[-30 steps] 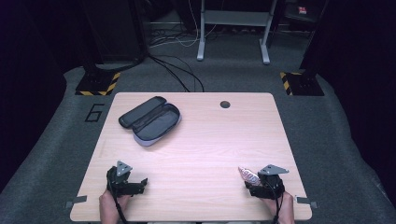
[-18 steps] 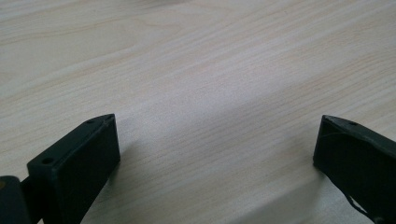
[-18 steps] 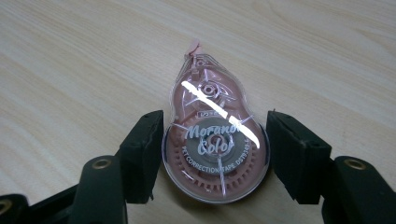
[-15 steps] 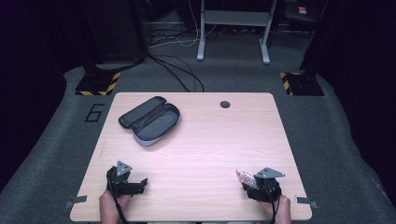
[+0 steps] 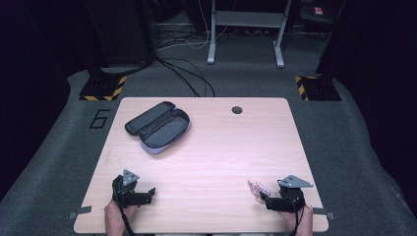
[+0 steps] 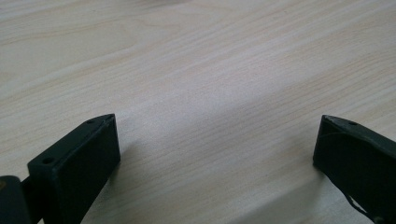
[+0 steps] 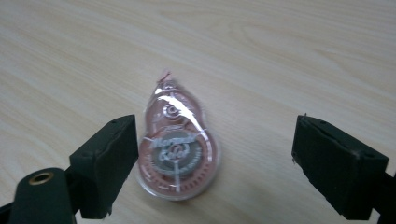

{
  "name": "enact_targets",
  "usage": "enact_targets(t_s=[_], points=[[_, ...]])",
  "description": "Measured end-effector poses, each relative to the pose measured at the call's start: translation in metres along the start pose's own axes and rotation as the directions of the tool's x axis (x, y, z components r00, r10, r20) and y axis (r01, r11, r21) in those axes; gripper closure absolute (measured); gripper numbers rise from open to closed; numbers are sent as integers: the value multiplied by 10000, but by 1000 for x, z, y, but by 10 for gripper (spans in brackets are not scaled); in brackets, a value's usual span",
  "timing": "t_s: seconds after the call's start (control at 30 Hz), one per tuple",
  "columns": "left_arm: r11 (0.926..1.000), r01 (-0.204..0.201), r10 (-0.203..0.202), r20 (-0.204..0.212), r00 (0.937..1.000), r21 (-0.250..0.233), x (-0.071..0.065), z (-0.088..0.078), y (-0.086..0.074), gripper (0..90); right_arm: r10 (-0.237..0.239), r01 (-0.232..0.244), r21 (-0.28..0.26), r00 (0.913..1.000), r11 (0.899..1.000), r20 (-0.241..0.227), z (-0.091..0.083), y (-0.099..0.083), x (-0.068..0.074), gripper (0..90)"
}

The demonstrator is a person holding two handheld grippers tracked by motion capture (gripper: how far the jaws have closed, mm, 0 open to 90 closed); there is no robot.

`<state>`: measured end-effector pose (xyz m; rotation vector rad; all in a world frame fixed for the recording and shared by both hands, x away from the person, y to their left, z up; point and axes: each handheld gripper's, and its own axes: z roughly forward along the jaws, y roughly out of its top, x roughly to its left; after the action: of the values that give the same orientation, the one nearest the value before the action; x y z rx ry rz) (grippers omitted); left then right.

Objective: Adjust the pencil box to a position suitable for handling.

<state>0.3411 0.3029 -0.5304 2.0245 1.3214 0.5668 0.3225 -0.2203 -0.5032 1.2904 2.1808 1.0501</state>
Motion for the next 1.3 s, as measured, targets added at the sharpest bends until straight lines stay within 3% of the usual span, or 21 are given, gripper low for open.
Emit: enact_targets(t_s=[0.1, 0.17, 0.27, 0.43, 0.6, 0.67, 0.8, 1.3], points=[[9999, 40, -40, -27, 10000, -153, 0, 1, 0, 4, 173, -170, -110, 9994, 9998, 288, -7, -1, -21, 106], [9999, 30, -31, -26, 10000, -141, 0, 1, 0, 4, 173, -170, -87, 9992, 9998, 365, -7, -1, -24, 104], [9999, 53, -54, -54, 10000, -132, 0, 2, 0, 4, 361, -371, 145, 9974, 9992, 628, -2, -7, -45, 77], [9996, 221, -226, -233, 9995, -193, -1, 3, 1, 4, 373, -421, 565, 9958, 9975, 835, 9, -11, -58, 67], [9978, 588, -601, -450, 9972, -302, 1, 4, 3, 39, 297, -359, 613, 9947, 9975, 988, 17, -14, -63, 71], [9964, 788, -800, -376, 9961, -324, 3, 4, 6, 63, 155, -220, 629, 9945, 9978, 1032, 18, -13, -65, 72], [9922, 1162, -1171, -172, 9930, -445, 11, 4, 15, 72, 386, -453, 656, 9942, 9968, 1002, 19, -12, -66, 67], [9841, 1598, -1617, -182, 9867, -774, 42, 7, 70, 54, 344, -407, 612, 9943, 9973, 1005, 19, -13, -66, 65]])
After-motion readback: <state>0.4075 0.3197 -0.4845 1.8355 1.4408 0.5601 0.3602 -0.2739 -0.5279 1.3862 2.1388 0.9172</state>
